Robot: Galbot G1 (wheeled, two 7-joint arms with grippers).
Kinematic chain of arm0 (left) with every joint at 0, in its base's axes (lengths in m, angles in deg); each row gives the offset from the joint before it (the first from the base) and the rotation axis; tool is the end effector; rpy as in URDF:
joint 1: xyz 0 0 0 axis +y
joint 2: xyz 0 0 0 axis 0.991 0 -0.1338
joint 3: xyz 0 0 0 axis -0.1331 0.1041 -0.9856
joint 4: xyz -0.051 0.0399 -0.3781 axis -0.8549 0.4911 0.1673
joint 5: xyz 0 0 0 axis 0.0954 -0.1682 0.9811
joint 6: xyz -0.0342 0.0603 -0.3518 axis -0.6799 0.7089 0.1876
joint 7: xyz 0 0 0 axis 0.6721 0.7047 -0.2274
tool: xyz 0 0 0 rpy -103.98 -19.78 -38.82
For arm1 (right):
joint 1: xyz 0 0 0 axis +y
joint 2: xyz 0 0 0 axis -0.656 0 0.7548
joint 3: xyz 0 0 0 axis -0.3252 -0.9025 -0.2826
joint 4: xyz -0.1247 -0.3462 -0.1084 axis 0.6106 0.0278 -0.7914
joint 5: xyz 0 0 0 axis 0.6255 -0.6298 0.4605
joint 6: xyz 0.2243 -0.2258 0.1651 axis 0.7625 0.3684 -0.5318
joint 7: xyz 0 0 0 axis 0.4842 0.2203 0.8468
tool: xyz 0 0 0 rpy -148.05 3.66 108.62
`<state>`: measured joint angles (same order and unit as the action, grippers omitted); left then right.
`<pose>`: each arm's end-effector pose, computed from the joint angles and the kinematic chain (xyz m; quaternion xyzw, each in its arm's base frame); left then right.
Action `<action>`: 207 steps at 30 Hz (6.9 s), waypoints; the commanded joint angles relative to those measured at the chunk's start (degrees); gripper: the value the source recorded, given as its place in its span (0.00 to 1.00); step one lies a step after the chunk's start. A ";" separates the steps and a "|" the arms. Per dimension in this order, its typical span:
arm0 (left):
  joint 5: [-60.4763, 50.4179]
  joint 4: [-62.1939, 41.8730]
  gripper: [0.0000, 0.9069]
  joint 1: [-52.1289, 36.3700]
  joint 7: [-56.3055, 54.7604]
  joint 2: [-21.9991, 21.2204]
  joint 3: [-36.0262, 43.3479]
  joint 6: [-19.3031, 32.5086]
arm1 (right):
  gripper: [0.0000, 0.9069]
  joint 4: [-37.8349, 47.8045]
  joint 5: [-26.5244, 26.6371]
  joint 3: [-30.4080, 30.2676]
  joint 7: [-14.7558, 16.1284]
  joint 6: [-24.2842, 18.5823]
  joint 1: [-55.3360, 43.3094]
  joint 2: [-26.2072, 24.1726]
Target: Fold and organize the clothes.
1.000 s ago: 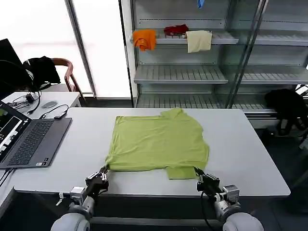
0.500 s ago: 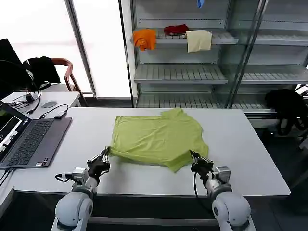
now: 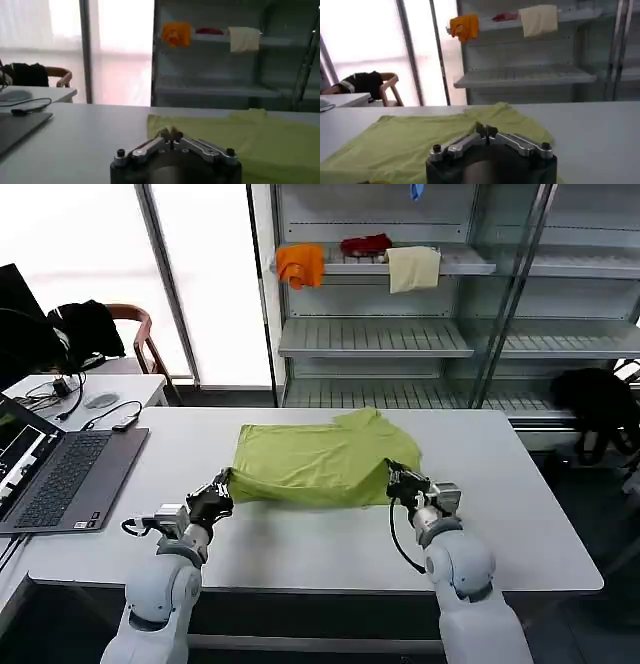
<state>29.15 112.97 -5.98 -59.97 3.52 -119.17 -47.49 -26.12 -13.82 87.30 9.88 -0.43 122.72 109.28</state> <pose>0.3316 0.0419 -0.2754 -0.0299 -0.9910 0.0195 0.1290 0.3886 0.0056 -0.2549 0.1050 -0.9870 -0.0322 0.1172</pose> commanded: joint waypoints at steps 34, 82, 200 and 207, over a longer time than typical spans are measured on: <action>-6.93 -8.17 1.00 -6.40 0.97 1.72 0.34 0.25 | 1.00 14.30 -3.92 2.59 -2.47 -1.47 -9.60 0.33; -7.71 -11.07 0.01 -1.36 3.86 1.04 1.08 -0.07 | 0.00 3.67 -2.28 5.33 1.89 -0.54 7.48 -6.06; 2.09 -28.92 1.00 -19.57 7.04 10.29 4.93 -1.90 | 1.00 33.28 -2.85 -4.47 -3.69 0.31 -21.02 6.78; 1.95 -27.80 1.00 -19.42 7.07 9.41 5.41 -1.86 | 1.00 34.32 -3.01 -4.54 -3.39 0.28 -21.89 6.70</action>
<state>31.40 87.63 -23.57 -53.27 13.38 -114.85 -49.23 4.10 -16.19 82.94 6.43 -0.12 103.48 115.10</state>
